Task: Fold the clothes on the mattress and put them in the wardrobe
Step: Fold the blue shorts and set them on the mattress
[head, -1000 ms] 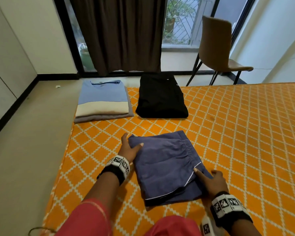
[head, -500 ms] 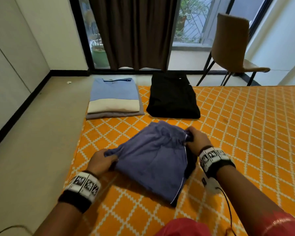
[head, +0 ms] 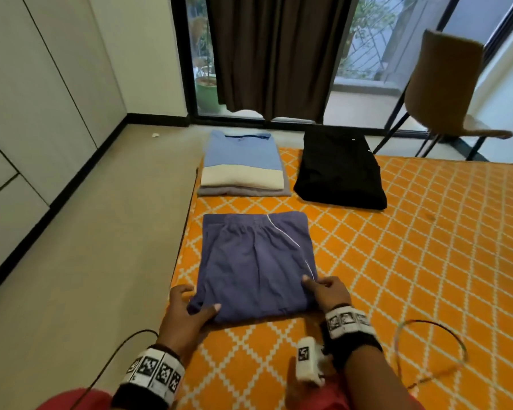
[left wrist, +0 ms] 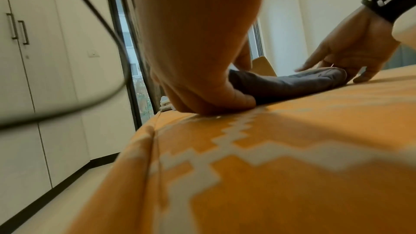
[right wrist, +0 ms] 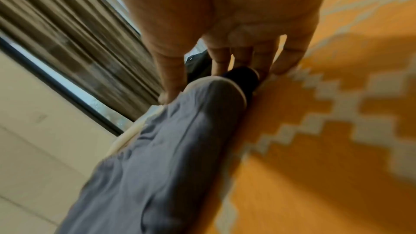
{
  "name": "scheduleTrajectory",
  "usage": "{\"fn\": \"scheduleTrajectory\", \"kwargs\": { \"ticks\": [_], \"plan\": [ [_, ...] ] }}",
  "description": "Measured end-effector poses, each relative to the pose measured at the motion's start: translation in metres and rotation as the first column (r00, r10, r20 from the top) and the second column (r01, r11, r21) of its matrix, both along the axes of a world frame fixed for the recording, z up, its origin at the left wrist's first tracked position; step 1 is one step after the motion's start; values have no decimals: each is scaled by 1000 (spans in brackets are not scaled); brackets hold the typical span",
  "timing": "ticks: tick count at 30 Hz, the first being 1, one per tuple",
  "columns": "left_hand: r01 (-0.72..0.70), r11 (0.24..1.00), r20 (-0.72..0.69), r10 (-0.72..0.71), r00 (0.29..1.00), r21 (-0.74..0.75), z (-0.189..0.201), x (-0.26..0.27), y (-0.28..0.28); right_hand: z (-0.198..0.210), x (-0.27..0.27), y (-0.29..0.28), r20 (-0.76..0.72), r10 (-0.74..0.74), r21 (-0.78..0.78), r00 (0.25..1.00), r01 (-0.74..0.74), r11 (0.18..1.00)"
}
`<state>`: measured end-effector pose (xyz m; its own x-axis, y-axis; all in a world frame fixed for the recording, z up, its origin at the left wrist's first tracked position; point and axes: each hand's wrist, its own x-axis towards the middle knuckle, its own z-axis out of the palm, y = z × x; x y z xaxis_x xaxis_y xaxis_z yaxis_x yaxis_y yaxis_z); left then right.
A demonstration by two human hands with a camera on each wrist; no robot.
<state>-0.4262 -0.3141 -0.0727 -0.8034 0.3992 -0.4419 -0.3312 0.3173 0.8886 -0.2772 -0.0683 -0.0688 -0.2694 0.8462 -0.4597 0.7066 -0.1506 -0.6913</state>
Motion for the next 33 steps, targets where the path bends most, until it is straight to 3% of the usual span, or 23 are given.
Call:
{"fn": "scheduleTrajectory", "kwargs": {
  "ticks": [2,5,8,13,17,20,23,27,29,31,33],
  "plan": [
    [20,1000,-6,-20,1000,0,-2,-2,-2,11,9,2,-85,55,-68,995,-61,996],
    [80,986,-197,-109,974,-146,-1,-1,-5,22,20,-1,-176,109,-201,978,-144,969],
    [74,976,-359,-145,922,-204,-6,-5,-7,16,16,3,42,301,-52,953,-299,953],
    [-36,969,-458,-82,885,-245,-9,-20,-9,18,17,12,244,358,-6,901,-368,930],
    [29,960,-516,-174,839,-277,5,-9,-6,37,24,3,11,251,-92,968,-249,964],
    [98,972,-513,-198,836,-215,12,-9,-7,55,32,1,-120,304,-115,945,-317,941],
    [114,968,-510,-216,833,-223,11,-12,-9,49,32,9,-135,378,-87,916,-391,916],
    [64,955,-261,-143,955,-291,-3,-17,-10,28,32,22,110,446,-61,888,-442,895],
    [32,954,-205,-96,974,-299,-4,-13,-8,20,28,28,259,419,-53,870,-421,906],
    [-17,908,-366,-151,918,-418,-1,-4,-4,28,23,22,538,376,2,754,-447,895],
    [-147,842,-635,-266,725,-520,1,2,4,35,10,11,735,169,219,657,-466,857]
  ]
}}
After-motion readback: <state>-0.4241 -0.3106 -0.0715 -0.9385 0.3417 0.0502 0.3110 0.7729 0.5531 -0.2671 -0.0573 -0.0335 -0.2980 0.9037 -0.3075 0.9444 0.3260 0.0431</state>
